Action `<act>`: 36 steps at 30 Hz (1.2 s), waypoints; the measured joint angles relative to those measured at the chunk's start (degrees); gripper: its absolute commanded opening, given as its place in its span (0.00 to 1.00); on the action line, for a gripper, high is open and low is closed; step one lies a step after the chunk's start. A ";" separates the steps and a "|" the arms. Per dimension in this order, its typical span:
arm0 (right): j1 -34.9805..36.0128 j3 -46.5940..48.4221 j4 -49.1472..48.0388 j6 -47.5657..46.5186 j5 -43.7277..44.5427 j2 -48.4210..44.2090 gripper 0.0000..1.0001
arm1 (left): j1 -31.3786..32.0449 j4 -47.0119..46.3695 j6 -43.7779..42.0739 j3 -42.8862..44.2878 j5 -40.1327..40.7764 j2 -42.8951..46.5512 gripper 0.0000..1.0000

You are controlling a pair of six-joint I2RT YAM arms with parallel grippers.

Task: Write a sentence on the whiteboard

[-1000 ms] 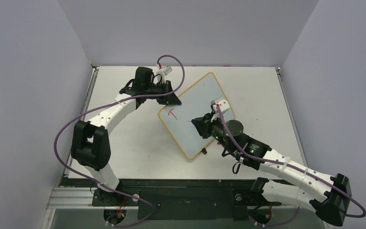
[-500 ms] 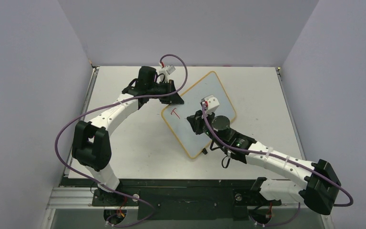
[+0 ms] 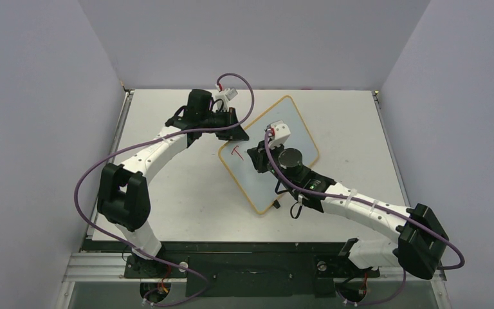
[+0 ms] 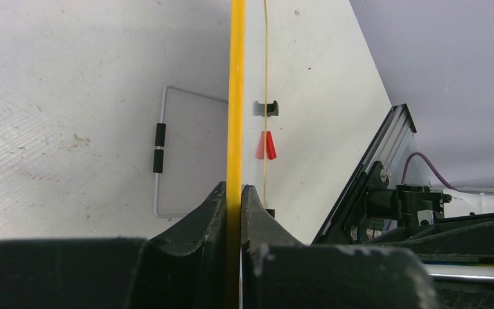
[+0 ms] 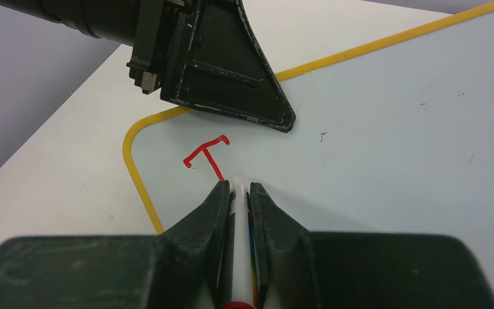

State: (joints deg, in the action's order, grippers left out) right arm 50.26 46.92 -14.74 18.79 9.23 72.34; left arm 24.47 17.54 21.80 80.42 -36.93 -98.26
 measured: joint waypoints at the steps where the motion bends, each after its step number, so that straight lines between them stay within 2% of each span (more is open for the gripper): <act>1: -0.04 0.09 -0.17 0.00 0.07 0.02 0.00 | 0.09 0.02 0.00 0.00 0.07 0.02 0.00; 16: -0.74 2.21 -0.15 -0.74 4.44 1.11 0.00 | 0.48 0.31 -0.13 0.09 0.63 0.39 0.00; 36: -0.79 4.55 0.48 -1.66 5.53 4.72 0.00 | 0.85 0.42 -0.20 0.09 1.14 0.76 0.00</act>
State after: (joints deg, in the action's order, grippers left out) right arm 49.47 51.46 -14.26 17.12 14.76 77.06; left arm 25.32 17.96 21.61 80.51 -35.79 -97.49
